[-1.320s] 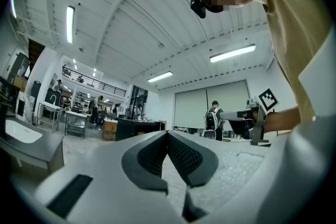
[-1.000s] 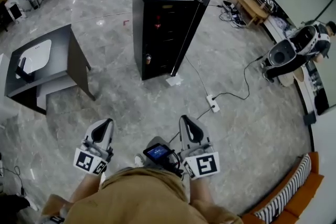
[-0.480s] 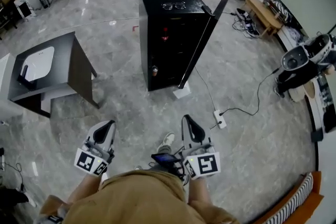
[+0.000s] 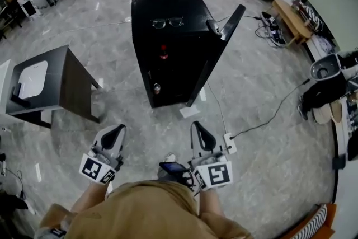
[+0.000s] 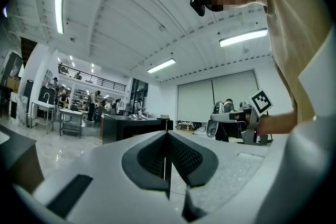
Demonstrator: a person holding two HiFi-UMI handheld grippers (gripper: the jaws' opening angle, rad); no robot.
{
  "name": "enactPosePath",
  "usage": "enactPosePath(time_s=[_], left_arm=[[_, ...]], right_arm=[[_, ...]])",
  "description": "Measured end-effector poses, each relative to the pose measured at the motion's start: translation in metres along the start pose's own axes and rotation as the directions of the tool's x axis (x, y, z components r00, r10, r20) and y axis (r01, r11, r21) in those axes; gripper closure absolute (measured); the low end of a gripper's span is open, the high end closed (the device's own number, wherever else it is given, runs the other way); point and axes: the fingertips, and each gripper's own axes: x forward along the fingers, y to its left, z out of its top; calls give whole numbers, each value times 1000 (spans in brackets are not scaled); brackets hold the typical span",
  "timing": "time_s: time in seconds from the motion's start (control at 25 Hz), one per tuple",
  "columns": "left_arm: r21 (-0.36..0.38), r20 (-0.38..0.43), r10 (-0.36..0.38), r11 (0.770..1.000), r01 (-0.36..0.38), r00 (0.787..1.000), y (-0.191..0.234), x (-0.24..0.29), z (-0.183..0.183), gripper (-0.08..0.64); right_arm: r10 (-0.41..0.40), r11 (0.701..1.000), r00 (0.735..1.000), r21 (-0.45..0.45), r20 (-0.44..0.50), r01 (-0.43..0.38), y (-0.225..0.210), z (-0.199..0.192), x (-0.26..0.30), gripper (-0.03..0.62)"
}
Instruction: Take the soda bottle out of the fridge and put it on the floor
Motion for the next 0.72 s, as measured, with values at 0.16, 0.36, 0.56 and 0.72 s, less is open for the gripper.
enactPosePath(time_s=[0.16, 0.36, 0.56, 0.72], left_arm=[[7, -2, 46, 999, -46, 999, 6, 47, 4, 558], [11, -3, 87, 996, -87, 996, 16, 82, 3, 558], [17, 2, 92, 996, -92, 996, 22, 109, 6, 558], [13, 10, 82, 997, -82, 997, 32, 122, 1, 558]], right_arm=[[60, 998, 998, -12, 10, -60, -42, 8, 29, 591], [112, 994, 992, -25, 56, -111, -64, 20, 64, 591], [131, 991, 991, -2, 28, -131, -76, 11, 83, 589], [147, 989, 989, -9, -34, -148, -76, -11, 104, 589]])
